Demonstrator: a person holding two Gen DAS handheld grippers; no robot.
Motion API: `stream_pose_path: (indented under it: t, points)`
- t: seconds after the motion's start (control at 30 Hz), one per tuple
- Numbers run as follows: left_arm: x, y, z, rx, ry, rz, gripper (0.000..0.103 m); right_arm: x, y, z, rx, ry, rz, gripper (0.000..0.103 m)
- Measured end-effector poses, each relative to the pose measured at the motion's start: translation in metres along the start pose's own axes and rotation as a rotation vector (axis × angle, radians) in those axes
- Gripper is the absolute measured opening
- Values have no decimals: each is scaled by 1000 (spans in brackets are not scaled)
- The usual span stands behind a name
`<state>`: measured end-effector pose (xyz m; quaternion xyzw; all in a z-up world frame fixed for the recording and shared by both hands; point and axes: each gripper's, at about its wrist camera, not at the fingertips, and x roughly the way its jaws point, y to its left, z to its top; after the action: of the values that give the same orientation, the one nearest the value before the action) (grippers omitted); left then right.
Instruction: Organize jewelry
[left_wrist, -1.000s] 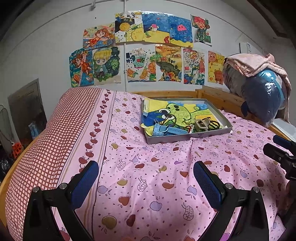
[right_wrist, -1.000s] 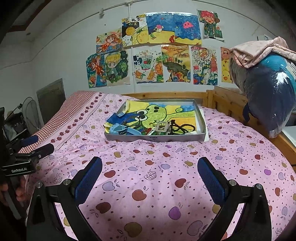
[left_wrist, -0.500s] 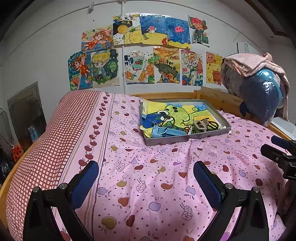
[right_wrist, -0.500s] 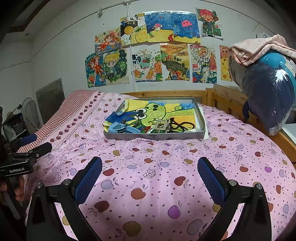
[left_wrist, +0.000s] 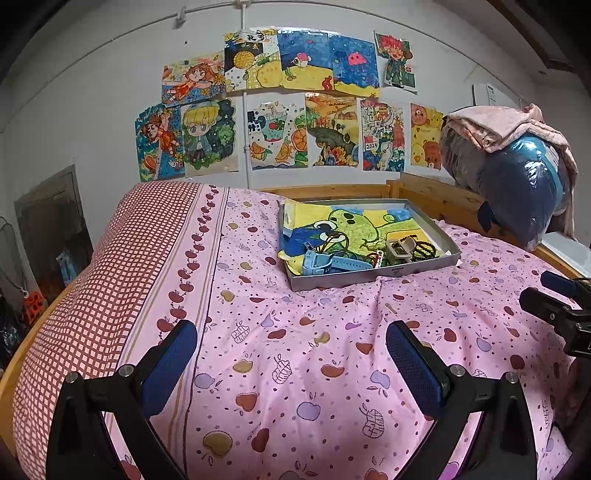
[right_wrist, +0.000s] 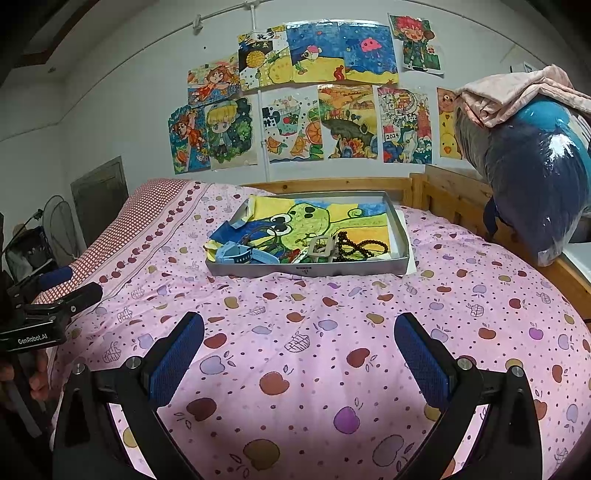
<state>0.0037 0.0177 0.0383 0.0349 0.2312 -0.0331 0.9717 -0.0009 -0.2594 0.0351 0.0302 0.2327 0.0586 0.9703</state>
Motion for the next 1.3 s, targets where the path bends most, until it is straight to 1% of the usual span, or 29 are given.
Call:
stream_pose_path:
  t: [1.3]
  points:
    - [0, -1, 0, 2, 1, 5, 103, 2, -3, -3, 3, 5, 0, 101]
